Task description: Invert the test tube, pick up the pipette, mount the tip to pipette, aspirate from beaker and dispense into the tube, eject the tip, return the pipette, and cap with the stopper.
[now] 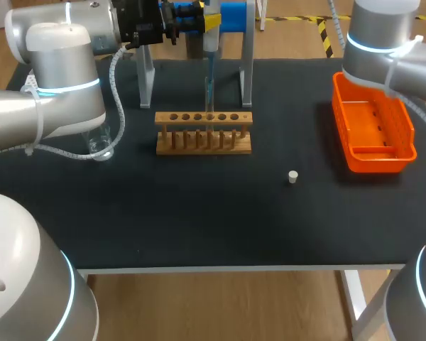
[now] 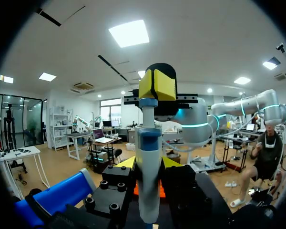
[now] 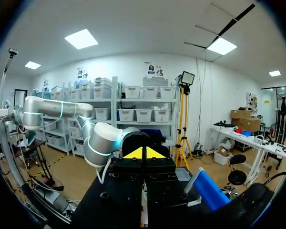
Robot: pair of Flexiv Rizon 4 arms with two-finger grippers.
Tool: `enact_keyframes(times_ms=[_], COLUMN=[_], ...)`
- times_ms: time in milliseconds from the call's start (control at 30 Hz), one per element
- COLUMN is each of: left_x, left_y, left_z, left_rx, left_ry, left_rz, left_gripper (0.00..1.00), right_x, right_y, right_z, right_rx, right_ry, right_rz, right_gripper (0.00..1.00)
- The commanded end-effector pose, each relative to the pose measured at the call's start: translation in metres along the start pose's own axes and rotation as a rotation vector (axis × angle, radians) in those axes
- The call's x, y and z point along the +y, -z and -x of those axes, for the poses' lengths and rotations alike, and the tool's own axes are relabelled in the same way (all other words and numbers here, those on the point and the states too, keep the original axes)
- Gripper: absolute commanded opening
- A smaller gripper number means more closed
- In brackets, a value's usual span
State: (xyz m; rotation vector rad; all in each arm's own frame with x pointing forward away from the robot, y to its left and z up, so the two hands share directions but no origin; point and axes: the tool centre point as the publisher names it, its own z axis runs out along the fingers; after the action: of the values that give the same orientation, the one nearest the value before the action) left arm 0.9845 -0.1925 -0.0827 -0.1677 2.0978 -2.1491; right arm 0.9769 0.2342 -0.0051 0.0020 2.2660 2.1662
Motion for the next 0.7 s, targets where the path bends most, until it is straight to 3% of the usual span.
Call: enact_keyframes(times_ms=[33, 700], left_x=[-0.0002, -0.0002], left_y=[-0.0001, -0.0001], left_z=[-0.0006, -0.0006], left_rx=[-0.002, -0.002], left_ry=[-0.001, -0.001], left_rz=[-0.001, -0.001], left_gripper=[0.0, 0.0], right_x=[-0.0028, -0.0127], right_y=[-0.0024, -0.0024], right_z=[0.0025, -0.0004], right_rx=[0.0, 0.0], right_ry=[-0.004, -0.018], right_rz=[-0.004, -0.016], right_gripper=[0.0, 0.0])
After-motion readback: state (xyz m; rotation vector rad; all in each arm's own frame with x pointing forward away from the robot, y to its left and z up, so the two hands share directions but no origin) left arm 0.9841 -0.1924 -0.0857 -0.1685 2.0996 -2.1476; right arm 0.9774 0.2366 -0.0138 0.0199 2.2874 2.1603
